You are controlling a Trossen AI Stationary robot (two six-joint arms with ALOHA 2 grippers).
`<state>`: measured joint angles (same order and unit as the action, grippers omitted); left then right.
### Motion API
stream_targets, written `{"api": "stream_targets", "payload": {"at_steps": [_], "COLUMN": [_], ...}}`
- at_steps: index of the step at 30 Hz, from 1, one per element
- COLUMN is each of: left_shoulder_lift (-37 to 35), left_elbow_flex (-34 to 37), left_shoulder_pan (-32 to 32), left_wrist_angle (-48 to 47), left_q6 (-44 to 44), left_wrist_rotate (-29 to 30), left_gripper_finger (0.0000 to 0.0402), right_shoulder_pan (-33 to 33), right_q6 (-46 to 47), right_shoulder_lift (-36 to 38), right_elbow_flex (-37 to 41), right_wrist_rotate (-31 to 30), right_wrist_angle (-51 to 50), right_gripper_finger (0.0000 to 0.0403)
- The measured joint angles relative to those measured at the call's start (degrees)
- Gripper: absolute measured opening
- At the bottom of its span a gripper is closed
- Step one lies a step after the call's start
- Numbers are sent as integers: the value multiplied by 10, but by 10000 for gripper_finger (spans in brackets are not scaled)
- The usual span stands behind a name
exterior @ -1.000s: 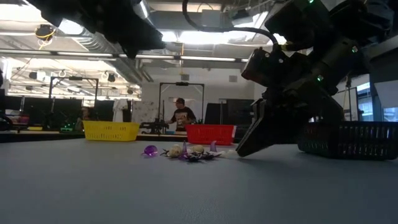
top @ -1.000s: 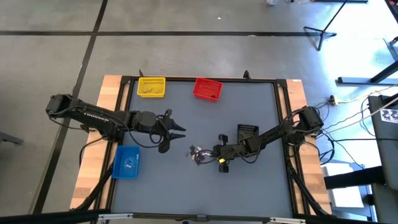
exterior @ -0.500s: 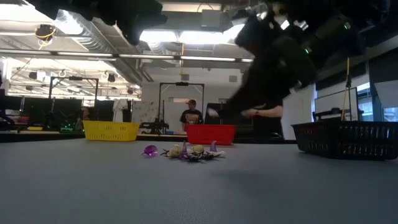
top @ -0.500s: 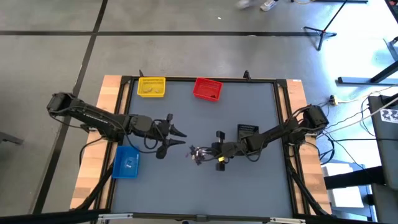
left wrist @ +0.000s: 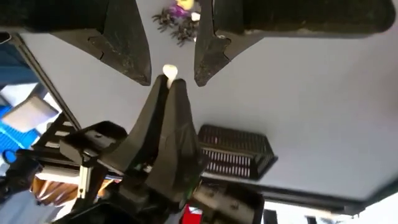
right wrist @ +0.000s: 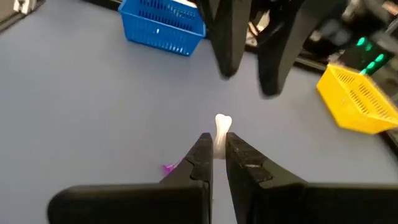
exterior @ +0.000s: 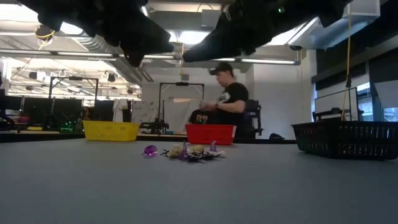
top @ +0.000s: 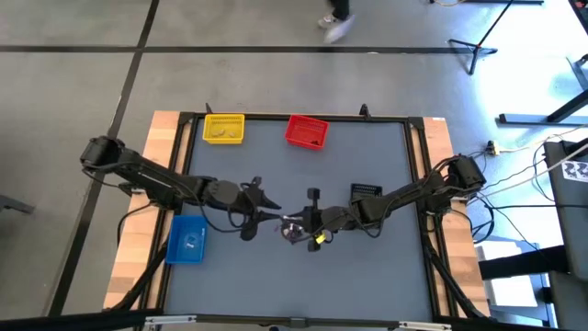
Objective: Sort Halloween decoration
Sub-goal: Put the white bone toy into the blue bin
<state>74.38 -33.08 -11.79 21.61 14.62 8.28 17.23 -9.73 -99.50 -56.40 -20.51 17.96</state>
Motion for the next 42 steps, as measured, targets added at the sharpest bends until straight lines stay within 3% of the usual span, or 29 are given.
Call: {"api": "stream_targets", "payload": {"at_steps": [17, 42], "left_shoulder_lift": [3, 3], "left_elbow_flex": [0, 0], "left_shoulder_pan": [0, 0], "left_wrist_angle": [-1, 16], "left_q6": [194, 213], "left_wrist_rotate": [43, 43], "left_gripper_finger": [114, 114], "right_shoulder_pan": [0, 0], "right_q6": [-135, -202], "right_shoulder_lift": [0, 0], "right_elbow_flex": [-3, -3], "right_wrist_rotate": [-60, -61], "right_wrist_angle": [37, 62], "right_gripper_finger": [26, 26]}}
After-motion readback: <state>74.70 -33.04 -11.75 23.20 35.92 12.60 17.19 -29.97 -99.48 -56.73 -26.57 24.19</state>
